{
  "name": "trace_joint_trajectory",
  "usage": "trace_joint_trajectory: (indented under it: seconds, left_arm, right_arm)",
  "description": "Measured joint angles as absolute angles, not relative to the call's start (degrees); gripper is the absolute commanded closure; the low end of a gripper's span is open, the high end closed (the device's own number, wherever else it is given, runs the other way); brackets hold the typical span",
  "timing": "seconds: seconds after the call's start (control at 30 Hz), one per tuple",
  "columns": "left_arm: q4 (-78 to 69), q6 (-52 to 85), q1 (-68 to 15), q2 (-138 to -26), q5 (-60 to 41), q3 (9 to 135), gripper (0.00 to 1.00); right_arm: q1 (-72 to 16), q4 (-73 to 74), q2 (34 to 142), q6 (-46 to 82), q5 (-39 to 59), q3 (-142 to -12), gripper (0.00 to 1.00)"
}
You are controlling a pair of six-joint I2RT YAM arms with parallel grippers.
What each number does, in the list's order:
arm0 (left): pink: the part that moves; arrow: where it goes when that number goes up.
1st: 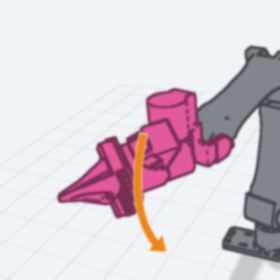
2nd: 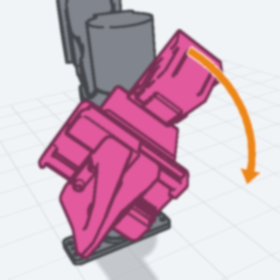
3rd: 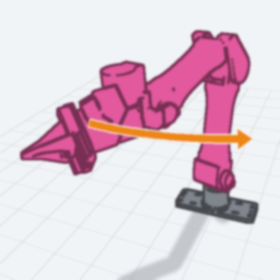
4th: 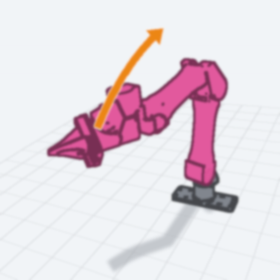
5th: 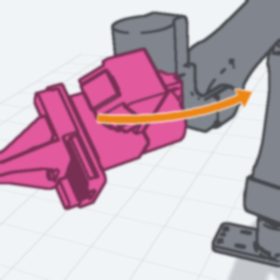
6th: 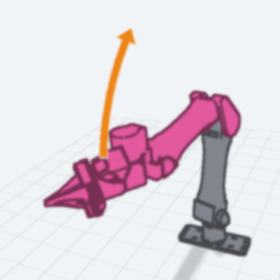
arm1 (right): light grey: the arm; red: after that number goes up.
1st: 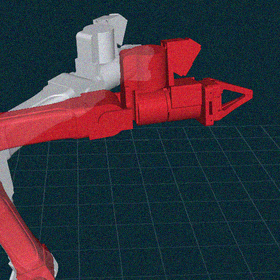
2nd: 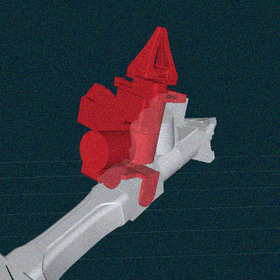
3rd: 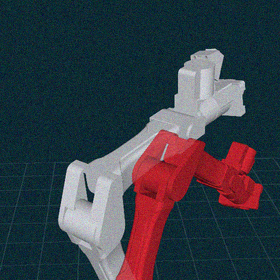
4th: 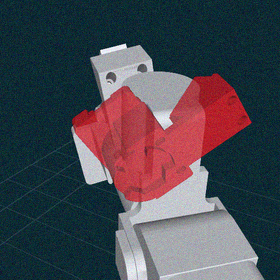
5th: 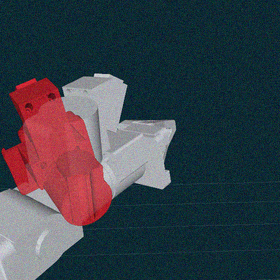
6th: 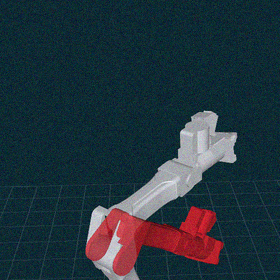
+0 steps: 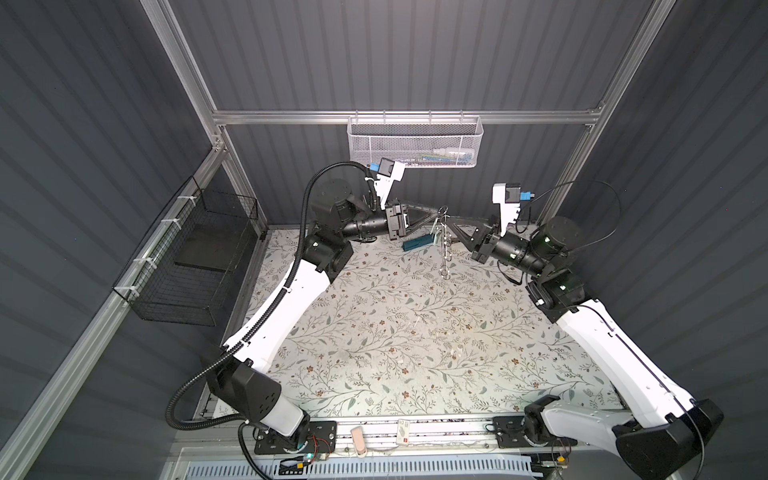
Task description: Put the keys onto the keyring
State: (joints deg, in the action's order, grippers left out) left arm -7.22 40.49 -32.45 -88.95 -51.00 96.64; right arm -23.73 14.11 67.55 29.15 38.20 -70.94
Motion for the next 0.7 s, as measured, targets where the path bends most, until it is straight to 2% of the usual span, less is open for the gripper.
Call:
trace_joint_trajectory:
  seconds: [0.27,0.47,0.7]
  left_arm:
    - [-6.9,40.0,-34.0,-89.8,-51.5,96.6,0.80]
    - [-6.7,39.6,-34.2,-90.3,-51.7,96.6,0.86]
    - [-6.9,39.6,-34.2,-90.5,-51.7,96.6,1.00]
  right_arm:
    - [-23.7,15.0,67.5,29.6,38.1,-70.9,0.99]
    - [-23.7,15.0,67.5,29.6,37.9,-70.9,0.99]
    - [-23.7,15.5,67.6,29.9,38.0,-70.9,0.99]
